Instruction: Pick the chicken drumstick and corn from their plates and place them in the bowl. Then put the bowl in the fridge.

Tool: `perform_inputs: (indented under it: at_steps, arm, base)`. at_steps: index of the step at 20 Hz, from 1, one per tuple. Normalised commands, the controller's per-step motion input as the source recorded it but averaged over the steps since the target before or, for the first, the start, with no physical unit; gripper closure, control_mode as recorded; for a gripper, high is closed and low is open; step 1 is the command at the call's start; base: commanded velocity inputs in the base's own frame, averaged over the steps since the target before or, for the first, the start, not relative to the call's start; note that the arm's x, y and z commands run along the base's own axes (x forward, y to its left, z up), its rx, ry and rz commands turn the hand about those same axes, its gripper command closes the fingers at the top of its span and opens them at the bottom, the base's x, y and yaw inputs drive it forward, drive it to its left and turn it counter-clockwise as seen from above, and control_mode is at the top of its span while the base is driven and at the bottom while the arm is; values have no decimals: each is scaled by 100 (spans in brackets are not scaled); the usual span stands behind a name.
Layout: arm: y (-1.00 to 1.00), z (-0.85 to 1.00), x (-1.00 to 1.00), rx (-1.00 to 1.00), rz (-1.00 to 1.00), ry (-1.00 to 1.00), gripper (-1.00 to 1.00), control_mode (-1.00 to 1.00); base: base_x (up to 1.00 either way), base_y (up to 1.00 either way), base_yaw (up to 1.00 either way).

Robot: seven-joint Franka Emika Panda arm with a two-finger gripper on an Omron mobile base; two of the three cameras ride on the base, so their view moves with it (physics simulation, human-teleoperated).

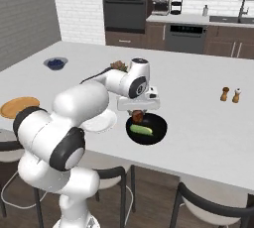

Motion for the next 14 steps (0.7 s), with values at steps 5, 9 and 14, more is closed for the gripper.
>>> perform_inputs:
  at_steps: [5, 9, 14]
  arm:
    - [-18, -48, 58, 0, 10, 2, 100, -100]
    - [-6, -57, 8, 0, 9, 0, 100, -100]
    - [0, -62, 4, 0, 4, 0, 100, -100]
  base:
    - [0, 0, 0]
    - [0, 0, 0]
    - [0, 0, 0]
